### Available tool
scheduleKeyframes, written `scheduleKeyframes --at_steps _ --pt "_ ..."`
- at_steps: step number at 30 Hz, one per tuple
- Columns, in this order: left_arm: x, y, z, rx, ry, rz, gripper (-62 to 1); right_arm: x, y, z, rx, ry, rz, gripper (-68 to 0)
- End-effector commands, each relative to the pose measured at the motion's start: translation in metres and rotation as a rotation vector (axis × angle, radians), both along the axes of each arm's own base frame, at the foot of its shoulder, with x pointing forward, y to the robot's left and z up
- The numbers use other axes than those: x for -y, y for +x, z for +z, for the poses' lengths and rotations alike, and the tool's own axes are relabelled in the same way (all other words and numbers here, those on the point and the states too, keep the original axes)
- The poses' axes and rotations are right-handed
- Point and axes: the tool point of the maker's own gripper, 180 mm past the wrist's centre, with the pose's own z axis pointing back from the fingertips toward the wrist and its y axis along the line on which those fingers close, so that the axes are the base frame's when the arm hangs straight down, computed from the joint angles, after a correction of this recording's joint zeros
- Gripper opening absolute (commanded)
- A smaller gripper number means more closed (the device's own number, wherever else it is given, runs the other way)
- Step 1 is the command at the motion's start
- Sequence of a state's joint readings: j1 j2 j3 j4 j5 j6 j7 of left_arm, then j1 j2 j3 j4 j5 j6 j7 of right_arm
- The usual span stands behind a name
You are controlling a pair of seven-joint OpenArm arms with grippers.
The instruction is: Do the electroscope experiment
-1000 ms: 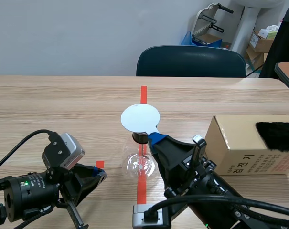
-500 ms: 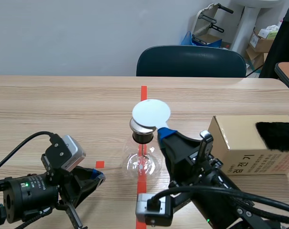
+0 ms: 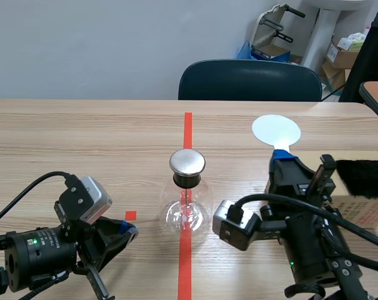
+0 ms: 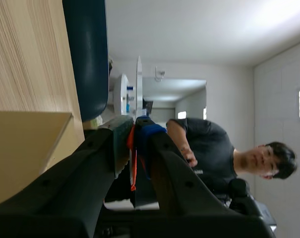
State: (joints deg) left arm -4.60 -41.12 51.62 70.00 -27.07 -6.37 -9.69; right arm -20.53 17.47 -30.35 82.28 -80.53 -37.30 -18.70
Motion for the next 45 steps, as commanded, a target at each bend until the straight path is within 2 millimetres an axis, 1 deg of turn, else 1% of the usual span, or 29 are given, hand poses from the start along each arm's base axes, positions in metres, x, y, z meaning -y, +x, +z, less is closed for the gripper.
scheduleKeyframes --at_steps 1,5,9,20,24,28,34,41,45 --pt "0.008 0.003 0.01 0.023 -0.035 -0.006 -59.5 0.007 0.005 0.011 0.04 0.011 -0.034 -66.5" --pt "0.008 0.003 0.01 0.022 -0.035 -0.006 -59.5 0.021 0.006 0.012 0.043 0.019 -0.11 -66.5" --pt "0.008 0.003 0.01 0.022 -0.035 -0.006 -59.5 0.027 0.006 0.012 0.044 0.022 -0.141 -66.5" --pt "0.008 0.003 0.01 0.022 -0.035 -0.006 -59.5 0.026 0.006 0.012 0.044 0.022 -0.138 -66.5" --pt "0.008 0.003 0.01 0.022 -0.035 -0.006 -59.5 0.021 0.006 0.012 0.043 0.019 -0.109 -66.5" --pt "0.008 0.003 0.01 0.022 -0.035 -0.006 -59.5 0.007 0.005 0.011 0.04 0.011 -0.033 -66.5" --pt "0.008 0.003 0.01 0.022 -0.035 -0.006 -59.5 -0.023 0.0 0.01 0.035 -0.006 0.134 -66.5" --pt "0.008 0.003 0.01 0.022 -0.035 -0.006 -59.5 -0.057 -0.013 0.007 0.029 -0.027 0.337 -66.5" --pt "0.008 0.003 0.01 0.022 -0.035 -0.006 -59.5 -0.072 -0.022 0.006 0.026 -0.037 0.432 -66.5"
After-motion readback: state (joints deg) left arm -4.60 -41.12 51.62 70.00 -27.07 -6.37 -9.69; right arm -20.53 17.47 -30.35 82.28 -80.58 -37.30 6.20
